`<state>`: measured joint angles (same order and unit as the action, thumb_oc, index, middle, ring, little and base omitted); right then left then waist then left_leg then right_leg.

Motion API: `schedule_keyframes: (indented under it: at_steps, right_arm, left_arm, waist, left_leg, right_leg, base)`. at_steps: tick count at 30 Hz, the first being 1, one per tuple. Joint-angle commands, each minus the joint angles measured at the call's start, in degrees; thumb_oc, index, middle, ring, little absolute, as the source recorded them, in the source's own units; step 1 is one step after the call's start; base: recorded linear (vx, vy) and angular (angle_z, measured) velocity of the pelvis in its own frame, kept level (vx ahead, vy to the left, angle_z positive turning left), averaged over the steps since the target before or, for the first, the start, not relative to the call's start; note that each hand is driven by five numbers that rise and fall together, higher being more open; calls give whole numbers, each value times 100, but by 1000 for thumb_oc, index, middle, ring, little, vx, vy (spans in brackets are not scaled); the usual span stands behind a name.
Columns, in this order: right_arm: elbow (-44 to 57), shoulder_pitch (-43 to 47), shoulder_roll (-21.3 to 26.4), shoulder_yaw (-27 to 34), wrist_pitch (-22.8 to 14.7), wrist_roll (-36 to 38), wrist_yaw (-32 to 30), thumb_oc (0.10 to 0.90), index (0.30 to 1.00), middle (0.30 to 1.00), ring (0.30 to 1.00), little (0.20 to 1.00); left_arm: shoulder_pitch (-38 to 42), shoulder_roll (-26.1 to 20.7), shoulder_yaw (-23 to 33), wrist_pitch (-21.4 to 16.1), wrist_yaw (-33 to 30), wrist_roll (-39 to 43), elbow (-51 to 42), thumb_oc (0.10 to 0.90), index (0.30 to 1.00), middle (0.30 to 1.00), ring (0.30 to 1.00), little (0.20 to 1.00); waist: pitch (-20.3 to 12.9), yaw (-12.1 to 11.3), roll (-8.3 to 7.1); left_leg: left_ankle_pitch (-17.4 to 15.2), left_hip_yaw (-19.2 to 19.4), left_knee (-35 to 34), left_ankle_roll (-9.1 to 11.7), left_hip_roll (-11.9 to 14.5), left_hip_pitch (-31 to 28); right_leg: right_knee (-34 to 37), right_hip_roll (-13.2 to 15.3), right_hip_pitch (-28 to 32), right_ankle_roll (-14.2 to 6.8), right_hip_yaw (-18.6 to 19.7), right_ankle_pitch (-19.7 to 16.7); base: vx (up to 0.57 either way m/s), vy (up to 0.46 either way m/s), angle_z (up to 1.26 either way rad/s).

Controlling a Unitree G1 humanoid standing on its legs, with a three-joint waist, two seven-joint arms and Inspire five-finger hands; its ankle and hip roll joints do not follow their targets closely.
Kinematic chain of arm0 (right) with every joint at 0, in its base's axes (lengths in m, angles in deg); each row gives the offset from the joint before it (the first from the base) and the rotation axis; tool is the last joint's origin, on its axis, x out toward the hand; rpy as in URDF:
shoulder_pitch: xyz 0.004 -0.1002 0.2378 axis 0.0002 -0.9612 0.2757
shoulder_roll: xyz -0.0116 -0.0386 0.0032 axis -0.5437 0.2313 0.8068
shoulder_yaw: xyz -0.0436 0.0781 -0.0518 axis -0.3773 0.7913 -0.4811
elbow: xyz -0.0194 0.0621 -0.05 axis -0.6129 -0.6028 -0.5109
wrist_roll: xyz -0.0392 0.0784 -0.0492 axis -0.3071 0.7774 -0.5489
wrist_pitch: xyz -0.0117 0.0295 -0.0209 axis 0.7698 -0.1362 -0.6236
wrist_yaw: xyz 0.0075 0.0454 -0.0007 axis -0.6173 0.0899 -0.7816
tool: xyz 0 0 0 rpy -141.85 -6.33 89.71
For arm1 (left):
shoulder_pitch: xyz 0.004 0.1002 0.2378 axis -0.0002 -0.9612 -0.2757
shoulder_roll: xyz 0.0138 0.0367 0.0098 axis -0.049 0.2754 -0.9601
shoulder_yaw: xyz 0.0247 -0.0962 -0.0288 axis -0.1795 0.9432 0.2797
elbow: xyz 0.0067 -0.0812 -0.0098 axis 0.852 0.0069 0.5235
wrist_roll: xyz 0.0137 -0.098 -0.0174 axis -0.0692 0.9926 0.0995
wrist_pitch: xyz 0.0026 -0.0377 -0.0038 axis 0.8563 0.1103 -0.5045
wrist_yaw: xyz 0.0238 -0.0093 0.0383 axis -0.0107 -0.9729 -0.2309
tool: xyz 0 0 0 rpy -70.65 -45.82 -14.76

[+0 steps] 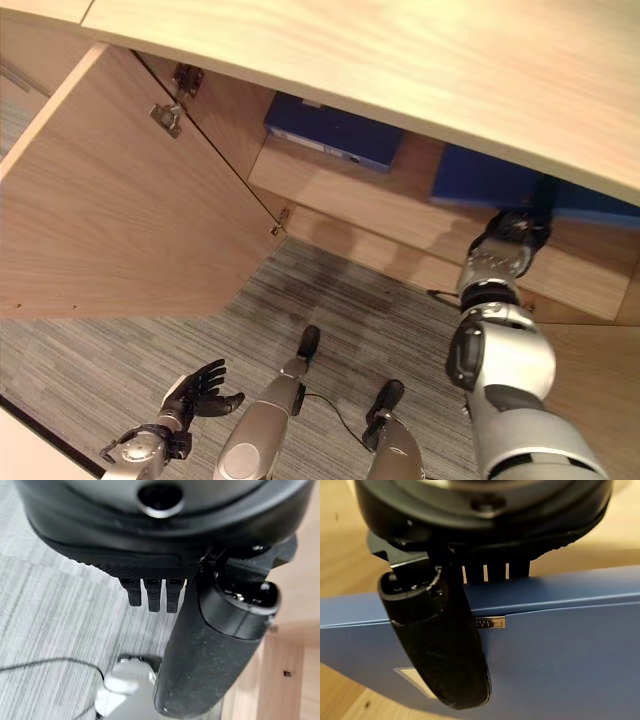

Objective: Put the empty folder in the office cabinet

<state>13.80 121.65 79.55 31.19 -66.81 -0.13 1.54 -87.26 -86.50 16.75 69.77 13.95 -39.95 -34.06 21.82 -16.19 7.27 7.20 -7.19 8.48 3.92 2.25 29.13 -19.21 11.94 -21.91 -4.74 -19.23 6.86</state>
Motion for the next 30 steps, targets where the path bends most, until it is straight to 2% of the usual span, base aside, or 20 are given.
schedule_keyframes:
  at_steps: [1,6,8,9,10,18,26,27,28,30]
  right_arm:
    - [390,308,808,-540,-295,3,175,400,300,300,300,300]
    - [416,665,1067,-799,-336,-68,145,400,300,300,300,300]
    - [413,904,1258,-1016,-319,-163,126,400,300,300,300,300]
    - [397,931,1266,-1033,-316,-165,123,400,300,300,300,300]
    - [388,1030,1357,-1133,-299,-216,104,400,300,300,300,300]
    - [90,1963,1992,-1810,-209,-359,-62,400,300,300,300,300]
    - [-82,2234,2091,-2044,-174,-387,-152,400,300,300,300,300]
    - [-110,2241,2079,-2052,-152,-395,-152,651,676,676,676,676]
    - [-175,2247,2077,-2067,-132,-422,-182,800,900,900,900,900]
    - [-436,2250,2068,-2102,-40,-548,-359,800,900,900,900,900]
  left_arm:
    - [-65,-388,-121,-305,-32,159,-183,800,900,900,900,900]
    - [-97,-522,-100,-298,1,193,-210,800,900,900,900,900]
    - [-121,-586,-35,-298,21,348,-296,800,900,900,900,900]
    - [-123,-583,-31,-296,25,355,-305,800,900,900,900,900]
    - [-124,-602,-25,-301,24,386,-314,800,900,900,900,900]
    - [-146,-774,-18,-325,11,634,-460,800,900,900,900,900]
    - [-185,-769,-98,-330,31,797,-752,800,900,900,900,900]
    - [-168,-766,-114,-333,22,780,-762,800,900,900,900,900]
    - [-160,-754,-126,-334,10,784,-774,800,900,900,900,900]
    - [-142,-743,-167,-338,-35,798,-788,800,900,900,900,900]
  waist:
    - [-533,-100,60]
    - [-548,-163,108]
    - [-566,-191,109]
    - [-535,-198,131]
    - [-572,-200,118]
    - [-656,-314,238]
    - [-663,-365,423]
    - [-657,-360,448]
    - [-657,-356,459]
    - [-658,-321,459]
  left_leg:
    - [-1236,95,970,519,665,100]
    - [-1270,-2,1112,528,670,320]
    - [-1492,-82,1322,541,656,474]
    - [-1348,-75,1330,533,650,553]
    - [-1522,-114,1421,545,647,587]
    - [-1697,-286,1971,539,542,1343]
    - [-1787,-326,2351,505,483,1910]
    - [-1796,-328,2384,503,487,1972]
    - [-1800,-328,2423,499,474,2029]
    - [-1812,-327,2458,492,475,2109]
  right_leg:
    - [-707,298,-458,-581,304,594]
    - [-1016,302,-764,-568,325,711]
    - [-1299,297,-931,-565,360,1002]
    - [-1296,311,-1006,-528,321,868]
    - [-1391,319,-1033,-552,359,1048]
    - [-2128,532,-1863,-558,391,1258]
    - [-2540,613,-2495,-507,500,1433]
    - [-2584,624,-2573,-509,520,1437]
    - [-2604,627,-2640,-510,531,1430]
    - [-2634,616,-2739,-502,560,1426]
  base:
    - [31,-47,14]
    - [36,-66,3]
    - [58,-125,9]
    - [28,-98,15]
    - [-7,-60,14]
    - [8,-75,9]
    - [-17,-22,3]
    - [-34,-7,-1]
    - [0,0,0]
    - [0,0,0]
